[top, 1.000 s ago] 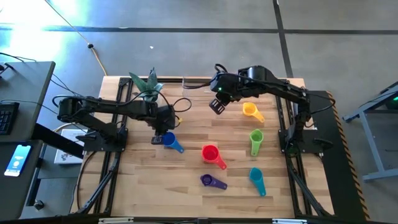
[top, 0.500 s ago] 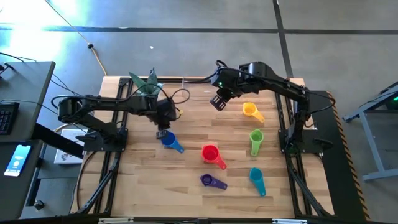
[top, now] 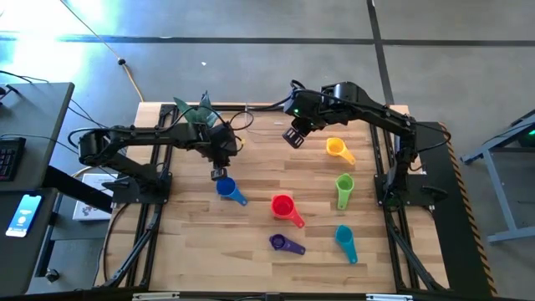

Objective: Nest measuring cups in basket
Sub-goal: Stack the blue measuring cup on top of the red measuring cup

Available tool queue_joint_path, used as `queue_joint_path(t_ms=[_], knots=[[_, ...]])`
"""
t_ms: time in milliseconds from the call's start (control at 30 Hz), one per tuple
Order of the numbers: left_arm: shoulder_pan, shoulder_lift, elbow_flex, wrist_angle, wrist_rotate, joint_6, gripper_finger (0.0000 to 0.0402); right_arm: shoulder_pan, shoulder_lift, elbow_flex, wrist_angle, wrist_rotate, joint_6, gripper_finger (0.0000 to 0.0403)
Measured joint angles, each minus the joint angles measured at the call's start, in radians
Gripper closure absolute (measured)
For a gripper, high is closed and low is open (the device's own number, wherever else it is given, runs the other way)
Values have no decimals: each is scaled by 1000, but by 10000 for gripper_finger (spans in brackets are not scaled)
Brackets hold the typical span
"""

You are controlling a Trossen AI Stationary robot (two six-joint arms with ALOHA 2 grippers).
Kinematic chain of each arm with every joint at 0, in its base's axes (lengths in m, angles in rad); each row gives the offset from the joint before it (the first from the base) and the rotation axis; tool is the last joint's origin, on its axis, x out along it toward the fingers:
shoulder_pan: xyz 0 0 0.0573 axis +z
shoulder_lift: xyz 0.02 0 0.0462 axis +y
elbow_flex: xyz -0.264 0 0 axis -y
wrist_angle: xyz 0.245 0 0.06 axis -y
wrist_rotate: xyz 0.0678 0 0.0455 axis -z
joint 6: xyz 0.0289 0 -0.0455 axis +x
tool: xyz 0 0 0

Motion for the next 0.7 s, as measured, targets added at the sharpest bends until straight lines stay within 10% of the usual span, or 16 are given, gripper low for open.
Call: queue_joint_path(t_ms=[700], knots=[[-98,0,-35,-23,14,60,341,0,0,0,0,-30,7,316]])
